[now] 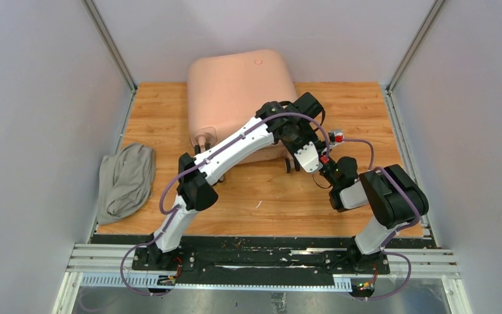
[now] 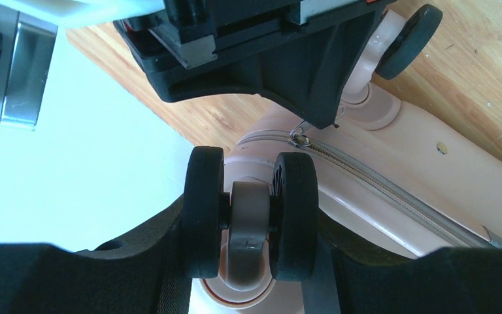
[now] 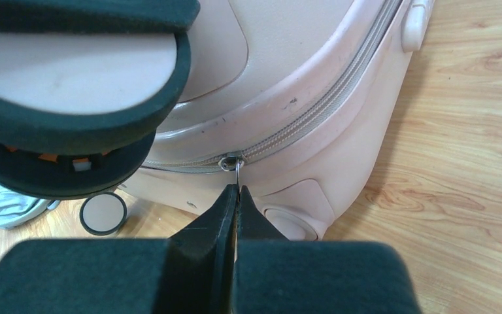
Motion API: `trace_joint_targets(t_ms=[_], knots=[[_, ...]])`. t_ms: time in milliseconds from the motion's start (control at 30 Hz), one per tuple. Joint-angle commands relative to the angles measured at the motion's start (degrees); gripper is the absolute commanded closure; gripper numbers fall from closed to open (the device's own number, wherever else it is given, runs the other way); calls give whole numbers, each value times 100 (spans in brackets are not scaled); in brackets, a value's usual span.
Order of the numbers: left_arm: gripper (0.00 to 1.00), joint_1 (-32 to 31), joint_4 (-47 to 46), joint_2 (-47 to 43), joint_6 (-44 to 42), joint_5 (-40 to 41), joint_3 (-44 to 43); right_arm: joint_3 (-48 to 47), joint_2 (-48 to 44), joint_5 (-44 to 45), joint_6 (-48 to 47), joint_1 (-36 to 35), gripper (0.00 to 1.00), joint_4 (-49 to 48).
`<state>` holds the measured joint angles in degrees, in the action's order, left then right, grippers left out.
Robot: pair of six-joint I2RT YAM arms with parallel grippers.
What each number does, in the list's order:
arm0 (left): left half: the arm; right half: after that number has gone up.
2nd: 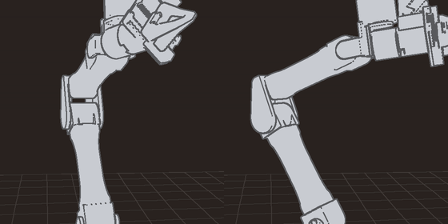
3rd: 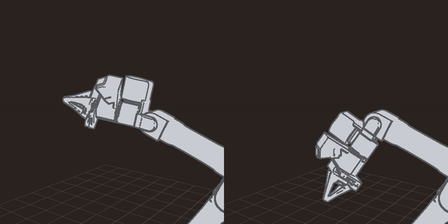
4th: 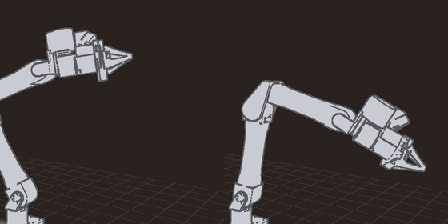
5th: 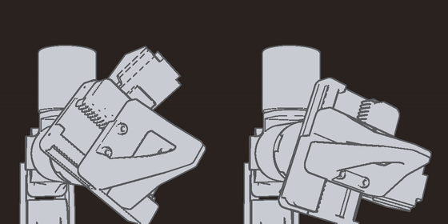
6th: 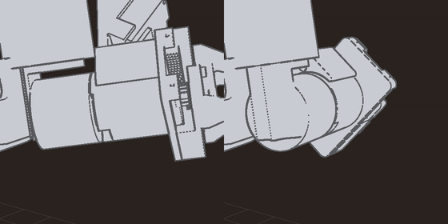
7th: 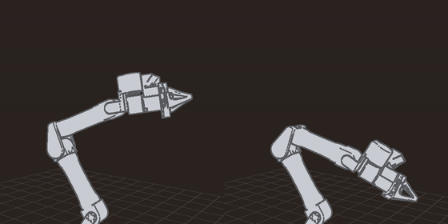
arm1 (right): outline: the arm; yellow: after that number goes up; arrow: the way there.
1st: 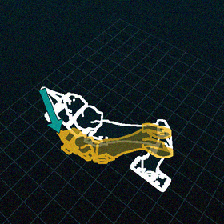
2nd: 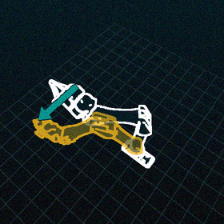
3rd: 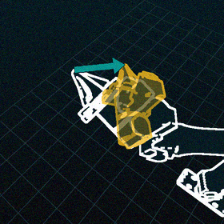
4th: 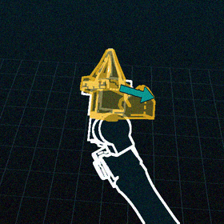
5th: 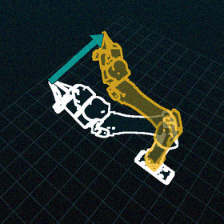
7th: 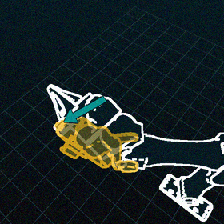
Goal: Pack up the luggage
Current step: Zip the luggage at the center of the board.
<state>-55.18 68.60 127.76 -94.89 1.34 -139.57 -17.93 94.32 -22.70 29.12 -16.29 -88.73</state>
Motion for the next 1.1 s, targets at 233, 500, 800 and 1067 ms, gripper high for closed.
trace_joint_targets(t_ms=[233,500,800,1067], knots=[[100,167,-817,-1182,1731,-222,-857,148,-487,869,-879,-1004,100,-250],[100,271,-1340,-1355,2621,-314,-649,58,-901,1849,-1574,-1808,100,25],[100,271,-1532,-1274,3075,-495,-635,-179,-1291,2234,-2209,-2551,100,330],[100,249,-1721,-1201,3221,-661,-655,-237,-1276,2488,-2671,-3499,100,459]])
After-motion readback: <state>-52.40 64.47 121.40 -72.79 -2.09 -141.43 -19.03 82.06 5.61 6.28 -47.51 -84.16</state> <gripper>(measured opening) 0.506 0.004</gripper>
